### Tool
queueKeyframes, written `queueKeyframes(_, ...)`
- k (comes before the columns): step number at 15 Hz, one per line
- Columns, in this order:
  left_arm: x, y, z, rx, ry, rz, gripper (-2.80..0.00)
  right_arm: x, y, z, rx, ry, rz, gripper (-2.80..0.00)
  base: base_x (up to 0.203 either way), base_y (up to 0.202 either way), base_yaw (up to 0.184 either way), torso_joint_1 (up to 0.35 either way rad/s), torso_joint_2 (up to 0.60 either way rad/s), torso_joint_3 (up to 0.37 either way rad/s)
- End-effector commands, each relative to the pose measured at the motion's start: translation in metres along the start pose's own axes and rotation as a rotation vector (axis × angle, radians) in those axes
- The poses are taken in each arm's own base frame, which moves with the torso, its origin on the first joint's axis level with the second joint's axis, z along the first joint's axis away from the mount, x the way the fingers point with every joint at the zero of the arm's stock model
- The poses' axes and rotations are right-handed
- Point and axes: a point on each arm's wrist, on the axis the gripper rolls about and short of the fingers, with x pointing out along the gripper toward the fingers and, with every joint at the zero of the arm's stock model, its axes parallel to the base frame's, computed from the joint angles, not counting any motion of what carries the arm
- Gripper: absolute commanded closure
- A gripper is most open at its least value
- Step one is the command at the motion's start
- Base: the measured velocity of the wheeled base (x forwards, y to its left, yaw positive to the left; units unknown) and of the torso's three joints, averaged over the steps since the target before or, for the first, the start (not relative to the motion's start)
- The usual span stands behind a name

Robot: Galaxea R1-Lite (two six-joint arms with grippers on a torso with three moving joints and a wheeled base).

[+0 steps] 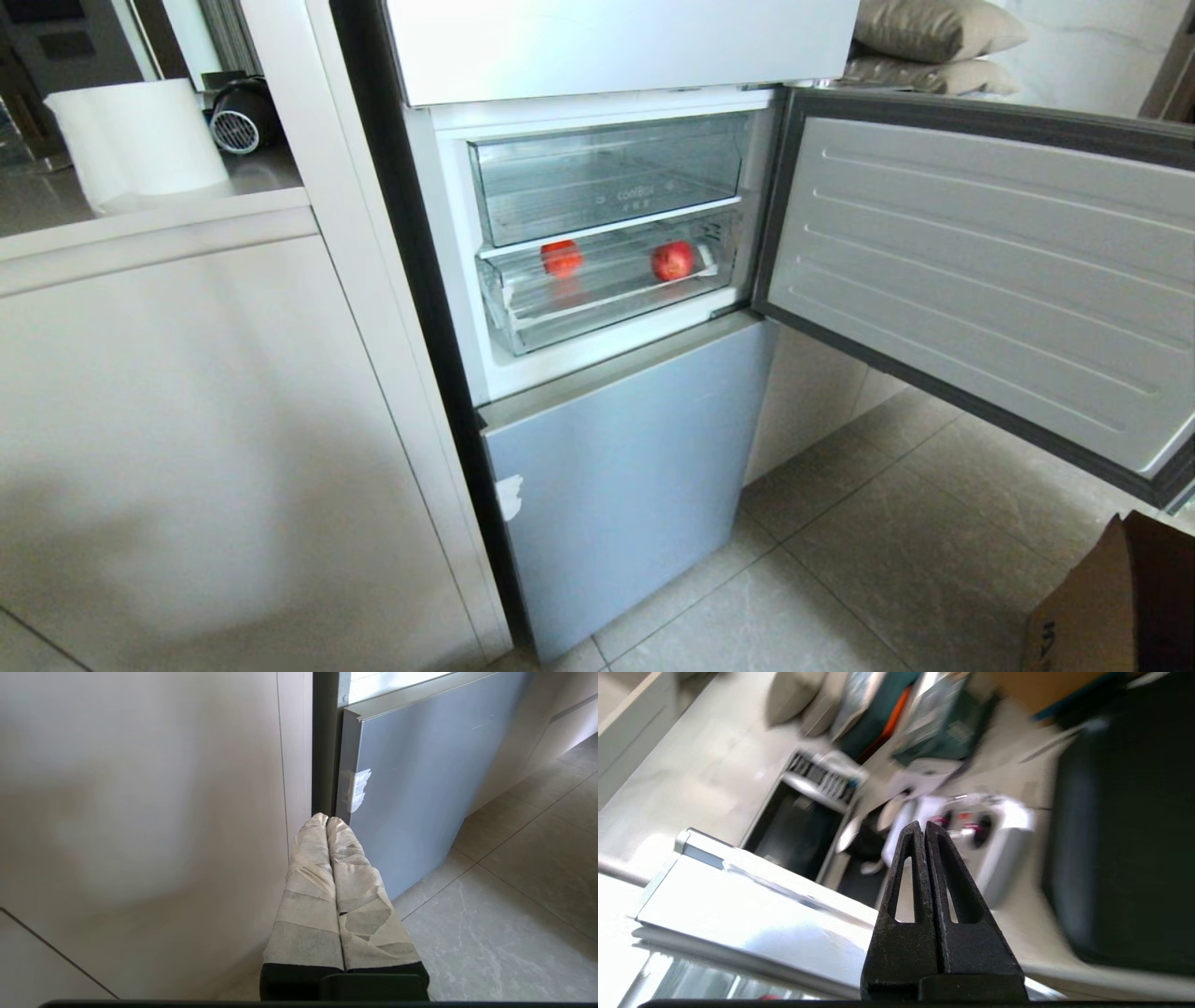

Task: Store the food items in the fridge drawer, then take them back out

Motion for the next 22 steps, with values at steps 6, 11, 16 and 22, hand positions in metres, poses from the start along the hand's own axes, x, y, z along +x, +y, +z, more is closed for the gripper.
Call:
queueKeyframes(6, 0.0, 0.0, 0.0, 0.0, 0.001, 0.001, 0.0, 0.069, 0.013, -0.003, 0.153, 0.144, 0.188, 0.0, 0.0, 0.0, 0.0, 0.0, 0.0, 0.0)
queueKeyframes(11, 0.0, 0.0, 0.0, 0.0, 0.003, 0.0, 0.0, 0.08, 0.011, -0.001, 0.363, 0.358, 0.256, 0.0, 0.0, 0.0, 0.0, 0.0, 0.0, 0.0)
queueKeyframes(16, 0.0, 0.0, 0.0, 0.0, 0.001, 0.001, 0.0, 0.076, 0.017, -0.004, 0.474, 0.512, 0.272, 0.0, 0.0, 0.0, 0.0, 0.0, 0.0, 0.0)
queueKeyframes(22, 0.0, 0.0, 0.0, 0.0, 0.002, 0.0, 0.0, 0.035, 0.042, -0.015, 0.503, 0.583, 0.273, 0.0, 0.0, 0.0, 0.0, 0.0, 0.0, 0.0)
